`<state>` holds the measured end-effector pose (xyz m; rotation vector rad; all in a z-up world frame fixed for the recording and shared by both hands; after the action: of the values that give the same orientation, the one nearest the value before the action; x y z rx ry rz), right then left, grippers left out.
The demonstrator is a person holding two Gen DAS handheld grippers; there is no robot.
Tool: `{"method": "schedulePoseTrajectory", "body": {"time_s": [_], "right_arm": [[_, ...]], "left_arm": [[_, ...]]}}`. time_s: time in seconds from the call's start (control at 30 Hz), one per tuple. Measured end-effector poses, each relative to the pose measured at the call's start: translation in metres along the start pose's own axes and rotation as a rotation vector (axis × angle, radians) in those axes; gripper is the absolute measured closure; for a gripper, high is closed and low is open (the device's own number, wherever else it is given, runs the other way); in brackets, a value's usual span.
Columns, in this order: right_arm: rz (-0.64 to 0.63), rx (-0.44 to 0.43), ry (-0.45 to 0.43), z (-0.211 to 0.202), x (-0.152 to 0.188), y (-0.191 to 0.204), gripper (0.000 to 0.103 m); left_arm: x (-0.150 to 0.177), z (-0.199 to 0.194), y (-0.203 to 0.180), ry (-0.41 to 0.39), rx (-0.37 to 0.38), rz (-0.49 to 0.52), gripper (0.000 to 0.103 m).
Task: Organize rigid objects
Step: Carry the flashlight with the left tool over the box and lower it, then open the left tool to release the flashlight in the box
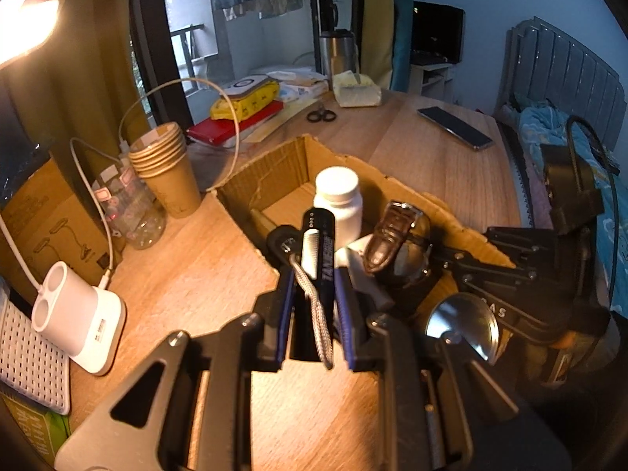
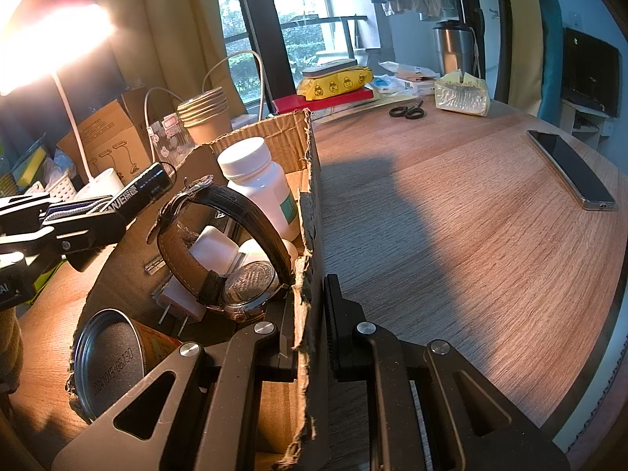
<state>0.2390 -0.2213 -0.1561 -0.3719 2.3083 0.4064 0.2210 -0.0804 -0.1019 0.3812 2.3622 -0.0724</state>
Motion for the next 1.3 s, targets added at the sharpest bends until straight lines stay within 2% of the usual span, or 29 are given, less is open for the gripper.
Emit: {"method": "schedulePoseTrajectory", "body": {"time_s": [0.5, 0.73, 1.2, 1.3], "right_arm": [[0.001, -0.001, 0.0, 0.0, 0.0, 0.0, 0.09], [0.0, 0.0, 0.0, 0.0, 0.0, 0.0, 0.09], [0.0, 0.0, 0.0, 0.0, 0.0, 0.0, 0.09], [0.0, 0.0, 0.0, 0.0, 0.0, 0.0, 0.09]], "left_arm": [[0.002, 0.009, -0.01, 0.02, 0.004, 0.026, 0.082], [0.005, 0.013, -0.01, 0.029, -0.001, 0.008, 0.081], [0.009, 0.01, -0.015, 0.03, 0.003, 0.008, 0.074], [0.011, 0.006, -0.02, 0.031, 0.016, 0.021, 0.065]]}}
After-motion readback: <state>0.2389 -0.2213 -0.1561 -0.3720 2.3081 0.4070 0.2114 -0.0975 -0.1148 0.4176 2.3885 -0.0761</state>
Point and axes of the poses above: each gripper's, at about its wrist camera, not at the fingertips, and z roughly the way its jaws point, y to its left, x to its underside, the point moved 4 cm from there along z, roughly the way its jaws point, and after that the axes turned 1 degree about y, right-handed, at the moved point
